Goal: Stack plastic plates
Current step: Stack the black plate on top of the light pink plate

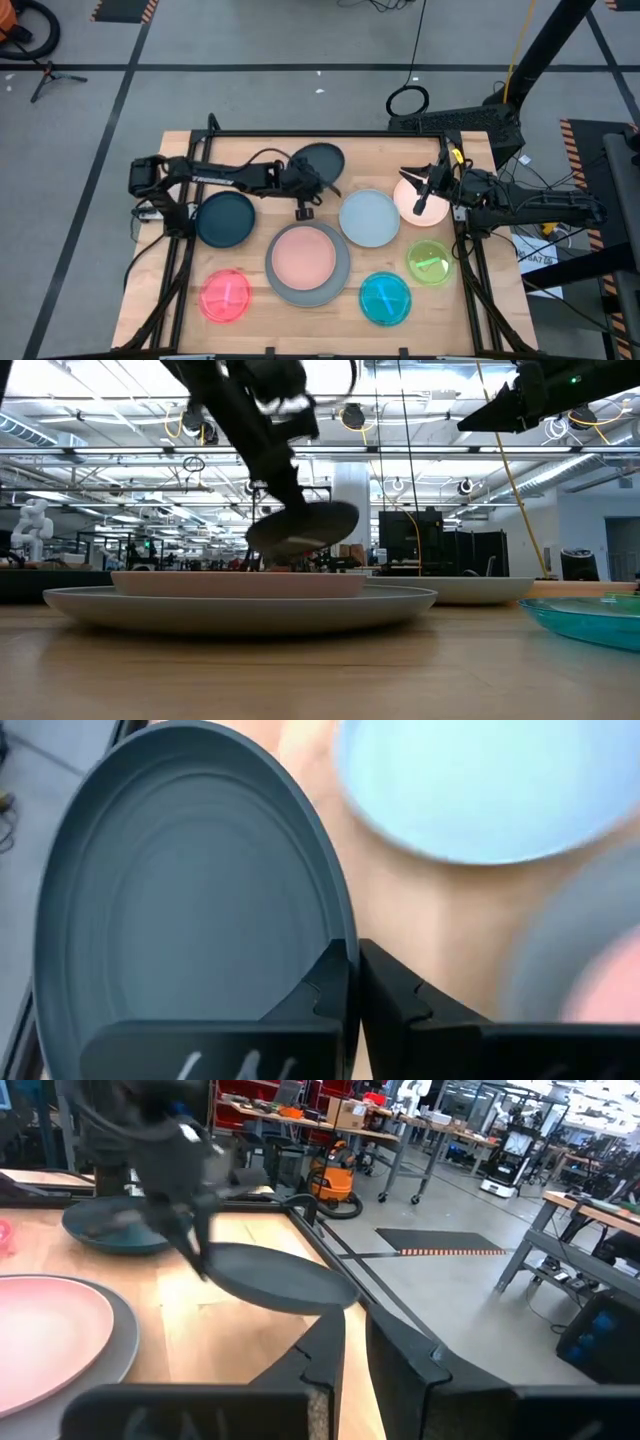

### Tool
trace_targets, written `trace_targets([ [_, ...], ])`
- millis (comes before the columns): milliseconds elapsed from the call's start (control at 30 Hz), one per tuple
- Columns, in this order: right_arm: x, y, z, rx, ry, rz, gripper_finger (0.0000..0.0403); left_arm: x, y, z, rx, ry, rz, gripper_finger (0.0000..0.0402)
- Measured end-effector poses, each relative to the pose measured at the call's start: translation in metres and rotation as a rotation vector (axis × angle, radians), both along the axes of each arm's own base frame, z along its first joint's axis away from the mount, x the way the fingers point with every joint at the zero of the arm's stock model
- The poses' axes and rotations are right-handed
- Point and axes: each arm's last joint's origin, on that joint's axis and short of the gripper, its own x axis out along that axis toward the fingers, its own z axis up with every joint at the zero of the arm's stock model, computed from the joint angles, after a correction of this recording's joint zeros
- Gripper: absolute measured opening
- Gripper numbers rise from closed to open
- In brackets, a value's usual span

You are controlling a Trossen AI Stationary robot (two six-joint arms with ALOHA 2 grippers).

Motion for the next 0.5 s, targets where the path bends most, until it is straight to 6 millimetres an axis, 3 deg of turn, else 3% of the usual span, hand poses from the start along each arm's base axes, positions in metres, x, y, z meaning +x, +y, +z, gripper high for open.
trace_targets([
  [133,0.0,0.0,0.0,0.005,-0.002,-0.001,0.0038,-0.005,-0.03,0.01,-0.036,-0.014,-0.042,0.0013],
  [500,0.0,0.0,-0.001,0.02,-0.002,-0.003,0.0038,-0.018,-0.118,0.006,-0.147,0.046,-0.155,0.0013],
])
